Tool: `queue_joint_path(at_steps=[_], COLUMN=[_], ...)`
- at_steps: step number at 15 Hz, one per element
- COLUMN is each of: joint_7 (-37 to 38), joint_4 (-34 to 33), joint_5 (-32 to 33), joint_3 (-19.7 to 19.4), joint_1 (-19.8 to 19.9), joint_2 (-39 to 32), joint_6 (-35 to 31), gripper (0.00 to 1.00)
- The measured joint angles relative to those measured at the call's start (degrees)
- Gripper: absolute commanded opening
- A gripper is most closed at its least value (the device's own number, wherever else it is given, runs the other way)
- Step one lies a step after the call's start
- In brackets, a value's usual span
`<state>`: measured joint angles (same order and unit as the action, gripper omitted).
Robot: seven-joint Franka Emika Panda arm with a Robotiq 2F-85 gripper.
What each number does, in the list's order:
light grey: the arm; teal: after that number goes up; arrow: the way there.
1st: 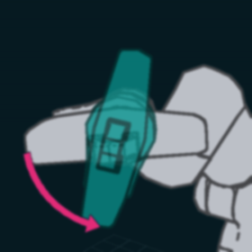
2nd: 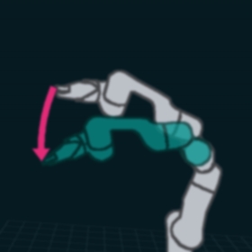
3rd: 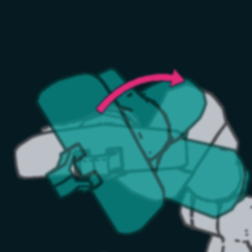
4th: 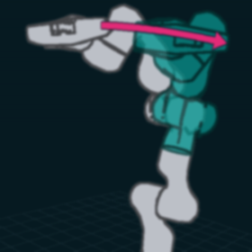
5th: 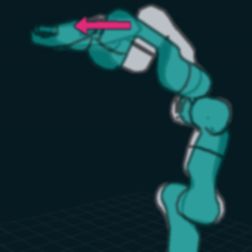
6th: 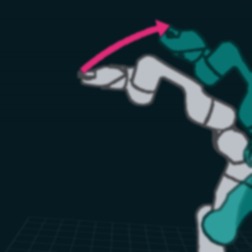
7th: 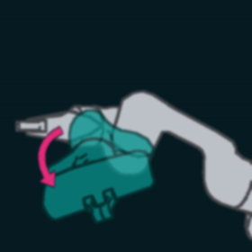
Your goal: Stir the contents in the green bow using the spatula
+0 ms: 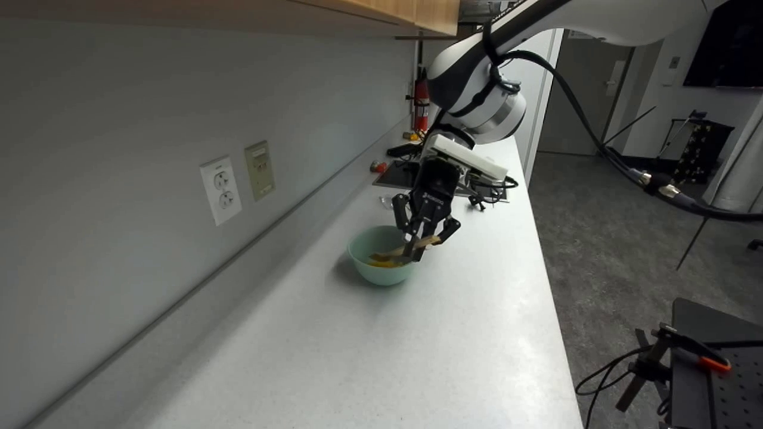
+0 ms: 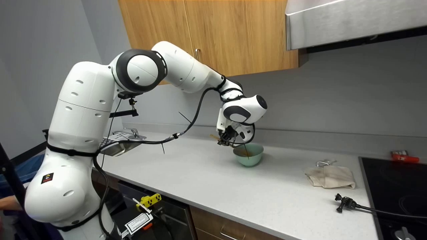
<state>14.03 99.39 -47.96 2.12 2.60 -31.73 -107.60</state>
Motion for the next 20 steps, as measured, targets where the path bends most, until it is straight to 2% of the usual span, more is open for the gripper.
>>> queue_joint_path(at_steps=[4, 10, 20], joint_7=[0.47, 3.66, 4.39], joint_4=[0.03, 0.41, 0.59], joint_5=[0.19, 6.20, 4.97], joint_3=[-0.67, -2.46, -1.43], joint_1=[-0.16, -2.74, -2.91], joint_2=[-1.01, -0.91, -0.18], joint_6=[-0.69, -8.54, -6.84], gripper=[0.04, 0.04, 0.04])
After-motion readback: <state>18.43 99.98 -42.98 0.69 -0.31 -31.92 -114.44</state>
